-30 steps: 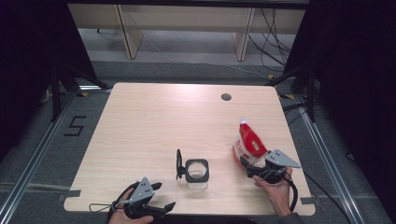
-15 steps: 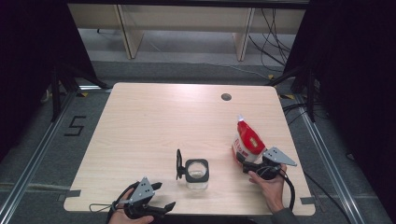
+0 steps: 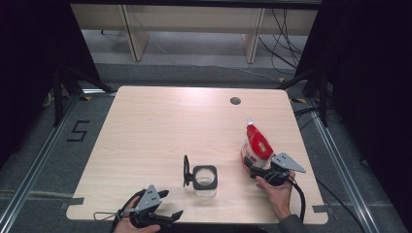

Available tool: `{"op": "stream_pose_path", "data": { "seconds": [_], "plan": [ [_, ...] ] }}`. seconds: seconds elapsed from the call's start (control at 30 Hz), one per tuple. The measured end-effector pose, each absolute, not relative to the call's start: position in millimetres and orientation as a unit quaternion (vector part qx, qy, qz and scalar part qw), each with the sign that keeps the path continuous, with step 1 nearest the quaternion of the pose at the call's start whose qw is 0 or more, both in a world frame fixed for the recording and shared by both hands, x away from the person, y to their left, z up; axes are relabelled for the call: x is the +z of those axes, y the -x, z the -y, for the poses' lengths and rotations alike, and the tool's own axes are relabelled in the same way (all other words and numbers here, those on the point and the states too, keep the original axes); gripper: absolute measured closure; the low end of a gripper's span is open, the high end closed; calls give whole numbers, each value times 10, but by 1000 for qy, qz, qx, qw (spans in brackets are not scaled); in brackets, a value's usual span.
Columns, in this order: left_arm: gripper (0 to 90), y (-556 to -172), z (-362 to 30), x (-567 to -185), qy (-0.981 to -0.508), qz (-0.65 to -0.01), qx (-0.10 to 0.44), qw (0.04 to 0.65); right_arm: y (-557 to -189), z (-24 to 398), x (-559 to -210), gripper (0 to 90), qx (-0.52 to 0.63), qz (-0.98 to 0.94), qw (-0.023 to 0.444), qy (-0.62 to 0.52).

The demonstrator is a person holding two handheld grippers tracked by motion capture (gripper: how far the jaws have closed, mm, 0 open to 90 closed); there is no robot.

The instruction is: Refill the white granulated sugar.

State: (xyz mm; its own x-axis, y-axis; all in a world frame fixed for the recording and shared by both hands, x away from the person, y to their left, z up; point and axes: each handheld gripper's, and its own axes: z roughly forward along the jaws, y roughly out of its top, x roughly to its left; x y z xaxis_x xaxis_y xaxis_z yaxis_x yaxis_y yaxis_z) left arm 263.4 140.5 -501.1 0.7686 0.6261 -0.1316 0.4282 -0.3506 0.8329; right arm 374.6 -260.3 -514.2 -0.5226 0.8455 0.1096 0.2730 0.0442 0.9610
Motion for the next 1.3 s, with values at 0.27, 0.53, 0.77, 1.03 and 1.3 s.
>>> {"op": "stream_pose_path", "data": {
  "seconds": [0.27, 0.53, 0.77, 1.03, 1.3],
  "plan": [
    [181, -2636, -1402, -5017, -810, -325, 105, 477, -3778, 2579, -5159, 175, 550, -674, 265, -416],
    [181, -2635, -1417, -5005, -814, -323, 109, 470, -3794, 2537, -5163, 235, 550, -674, 272, -411],
    [181, -2634, -1426, -4995, -815, -322, 110, 469, -3799, 2518, -5149, 305, 548, -674, 276, -411],
    [182, -2645, -1445, -4988, -817, -313, 112, 472, -3869, 2649, -5116, 326, 554, -695, 253, -382],
    [181, -2633, -1432, -4994, -817, -321, 107, 467, -3856, 2630, -5138, 264, 558, -675, 256, -410]
  ]
}}
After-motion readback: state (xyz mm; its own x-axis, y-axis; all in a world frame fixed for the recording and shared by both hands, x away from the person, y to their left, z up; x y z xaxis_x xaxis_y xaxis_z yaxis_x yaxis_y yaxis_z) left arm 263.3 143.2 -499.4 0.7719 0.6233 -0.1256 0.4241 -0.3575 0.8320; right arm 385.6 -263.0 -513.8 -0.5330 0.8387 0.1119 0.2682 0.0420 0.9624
